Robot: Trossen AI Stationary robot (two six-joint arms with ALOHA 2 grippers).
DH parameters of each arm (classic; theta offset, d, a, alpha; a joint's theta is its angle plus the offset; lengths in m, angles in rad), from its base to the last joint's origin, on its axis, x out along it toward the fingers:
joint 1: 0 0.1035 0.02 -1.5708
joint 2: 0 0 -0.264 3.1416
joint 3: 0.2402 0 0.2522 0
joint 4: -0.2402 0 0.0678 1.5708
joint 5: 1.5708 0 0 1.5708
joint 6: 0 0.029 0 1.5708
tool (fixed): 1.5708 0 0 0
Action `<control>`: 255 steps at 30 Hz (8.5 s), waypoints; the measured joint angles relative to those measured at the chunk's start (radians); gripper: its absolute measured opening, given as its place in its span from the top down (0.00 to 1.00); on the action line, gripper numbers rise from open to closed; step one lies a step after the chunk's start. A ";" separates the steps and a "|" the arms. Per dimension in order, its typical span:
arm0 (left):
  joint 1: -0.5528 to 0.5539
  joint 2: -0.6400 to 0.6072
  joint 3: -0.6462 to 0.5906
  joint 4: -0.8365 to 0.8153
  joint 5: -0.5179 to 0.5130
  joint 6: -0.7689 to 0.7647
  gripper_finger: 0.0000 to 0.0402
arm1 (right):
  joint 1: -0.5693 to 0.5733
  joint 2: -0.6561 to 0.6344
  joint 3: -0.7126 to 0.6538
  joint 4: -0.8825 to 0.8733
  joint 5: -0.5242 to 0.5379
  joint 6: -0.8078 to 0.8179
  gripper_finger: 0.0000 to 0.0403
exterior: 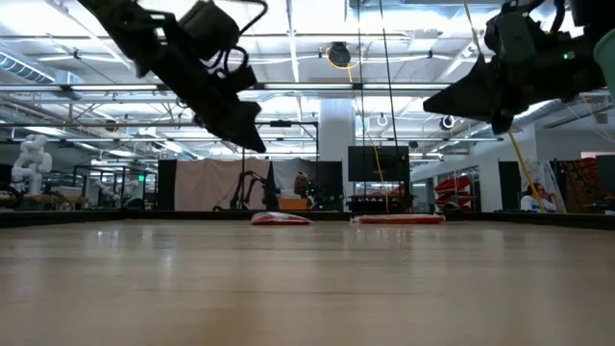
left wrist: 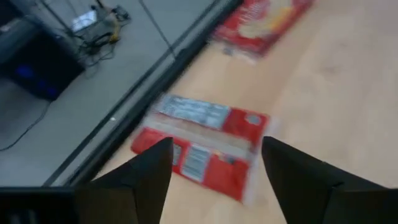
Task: Sort popcorn bags into baskets
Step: Put the left popcorn bag into the green bin
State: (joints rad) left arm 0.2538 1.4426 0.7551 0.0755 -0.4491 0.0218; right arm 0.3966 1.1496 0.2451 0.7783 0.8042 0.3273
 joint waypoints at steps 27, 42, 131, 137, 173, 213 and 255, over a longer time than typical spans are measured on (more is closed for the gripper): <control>0.089 0.475 0.301 -0.225 0.089 -0.113 0.23 | -0.104 0.158 0.034 0.026 -0.077 0.057 1.00; -0.005 0.438 0.297 -0.325 0.141 -0.058 0.24 | -0.123 0.158 0.034 0.033 -0.075 0.065 1.00; -0.301 0.056 0.283 -0.349 0.321 0.154 0.99 | -0.205 0.607 0.464 0.010 -0.258 -0.211 0.59; -0.340 0.056 0.283 -0.326 0.320 0.160 0.99 | -0.198 0.616 0.464 0.036 -0.294 -0.220 0.81; -0.597 -0.061 0.265 -0.215 0.202 0.024 0.50 | 0.092 0.074 0.462 -0.555 -0.361 -0.630 0.97; -0.676 0.267 0.265 0.309 -0.587 0.940 0.94 | 0.140 0.018 0.464 -0.547 -0.276 0.009 0.65; -0.740 0.261 0.265 0.426 -0.623 1.357 0.87 | -0.182 0.160 0.463 -0.256 -0.865 0.721 0.78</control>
State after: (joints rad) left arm -0.4858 1.7035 1.0199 0.5015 -1.0725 1.3786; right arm 0.2150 1.3097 0.7086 0.5219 -0.0603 1.0486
